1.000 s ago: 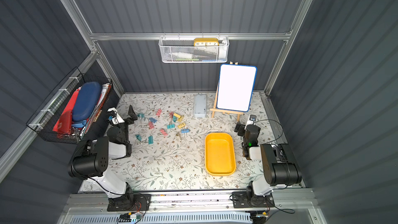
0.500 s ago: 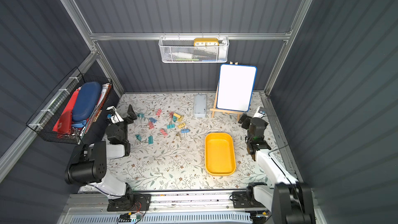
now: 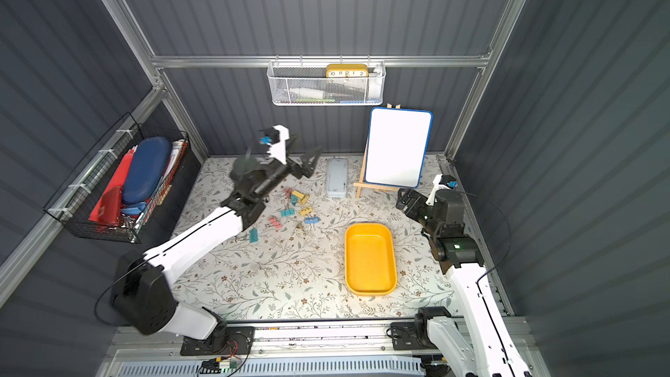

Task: Put the binder clips in the storage box
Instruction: Adjust the storage box at the center of the board.

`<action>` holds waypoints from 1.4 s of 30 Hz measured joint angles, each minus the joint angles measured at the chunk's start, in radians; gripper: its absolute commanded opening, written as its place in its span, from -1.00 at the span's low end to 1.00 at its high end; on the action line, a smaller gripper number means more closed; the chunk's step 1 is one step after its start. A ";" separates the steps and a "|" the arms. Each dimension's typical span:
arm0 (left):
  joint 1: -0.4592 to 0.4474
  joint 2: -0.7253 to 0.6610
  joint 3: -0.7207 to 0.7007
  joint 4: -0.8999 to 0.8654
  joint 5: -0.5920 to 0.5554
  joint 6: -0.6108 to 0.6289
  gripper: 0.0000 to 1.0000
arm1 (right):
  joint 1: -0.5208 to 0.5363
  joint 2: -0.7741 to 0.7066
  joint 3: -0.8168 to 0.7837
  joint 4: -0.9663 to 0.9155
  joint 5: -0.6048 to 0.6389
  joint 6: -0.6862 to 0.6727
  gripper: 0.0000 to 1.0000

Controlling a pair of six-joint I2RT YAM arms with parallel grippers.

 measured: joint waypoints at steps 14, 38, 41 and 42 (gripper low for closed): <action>-0.293 0.639 0.467 -0.460 -0.021 0.437 0.66 | 0.000 -0.142 0.064 -0.193 0.023 -0.004 0.98; -0.314 0.665 0.472 -0.607 0.020 0.563 0.09 | 0.000 -0.142 0.039 -0.208 0.023 0.005 0.98; -0.314 0.666 0.471 -0.599 0.023 0.556 -0.26 | 0.000 -0.138 0.039 -0.208 0.022 0.006 0.98; -0.314 0.666 0.470 -0.595 0.024 0.546 -0.34 | 0.000 -0.138 0.039 -0.208 0.022 0.006 0.98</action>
